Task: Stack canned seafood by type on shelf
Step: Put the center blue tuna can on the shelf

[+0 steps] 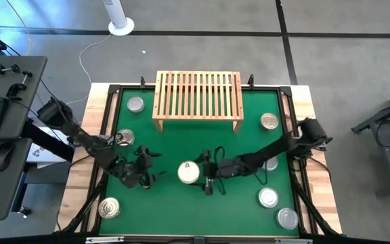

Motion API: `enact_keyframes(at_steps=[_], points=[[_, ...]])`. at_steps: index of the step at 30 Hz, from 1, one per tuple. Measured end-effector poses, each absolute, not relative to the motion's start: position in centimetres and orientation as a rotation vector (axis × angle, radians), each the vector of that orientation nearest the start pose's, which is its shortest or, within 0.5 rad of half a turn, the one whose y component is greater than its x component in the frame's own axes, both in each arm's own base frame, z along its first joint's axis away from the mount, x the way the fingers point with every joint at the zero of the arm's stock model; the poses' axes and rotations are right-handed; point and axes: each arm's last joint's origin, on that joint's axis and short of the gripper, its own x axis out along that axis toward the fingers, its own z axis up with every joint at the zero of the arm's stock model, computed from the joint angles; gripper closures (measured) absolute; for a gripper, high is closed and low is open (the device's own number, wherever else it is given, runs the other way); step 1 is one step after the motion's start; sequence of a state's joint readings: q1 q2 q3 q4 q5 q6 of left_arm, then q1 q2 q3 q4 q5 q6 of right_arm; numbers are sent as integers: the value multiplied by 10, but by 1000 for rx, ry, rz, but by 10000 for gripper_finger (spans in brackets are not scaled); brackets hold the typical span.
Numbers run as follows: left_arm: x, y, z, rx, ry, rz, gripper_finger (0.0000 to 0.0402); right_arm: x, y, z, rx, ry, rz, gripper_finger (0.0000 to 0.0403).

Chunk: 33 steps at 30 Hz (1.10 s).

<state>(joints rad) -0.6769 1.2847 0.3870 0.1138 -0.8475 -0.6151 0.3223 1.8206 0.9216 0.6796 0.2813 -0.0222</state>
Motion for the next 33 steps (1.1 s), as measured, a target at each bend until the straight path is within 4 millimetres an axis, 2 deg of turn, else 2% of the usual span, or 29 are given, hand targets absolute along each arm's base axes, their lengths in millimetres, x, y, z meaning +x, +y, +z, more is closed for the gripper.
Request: enact_keyframes(at_steps=[2, 5, 10, 13, 18, 23, 28, 33], points=[[172, -114, 144, -51, 462, 336, 37, 364, 100, 210, -100, 160, 14, 29], [170, -116, 144, -31, 441, 353, 37, 377, 71, 244, -126, 148, -33, 29], [169, -116, 143, -29, 432, 364, 37, 408, 3, 285, -128, 179, -95, 29], [169, -116, 144, -26, 427, 371, 37, 428, -41, 296, -115, 190, -139, 29], [169, -116, 144, -17, 420, 385, 37, 459, -107, 294, -72, 224, -225, 29], [169, -115, 144, -10, 416, 392, 37, 481, -152, 285, -13, 266, -301, 29], [169, -115, 144, -7, 416, 392, 37, 491, -180, 273, 29, 313, -352, 29], [169, -115, 144, -6, 416, 392, 37, 493, -196, 259, 50, 328, -403, 29]])
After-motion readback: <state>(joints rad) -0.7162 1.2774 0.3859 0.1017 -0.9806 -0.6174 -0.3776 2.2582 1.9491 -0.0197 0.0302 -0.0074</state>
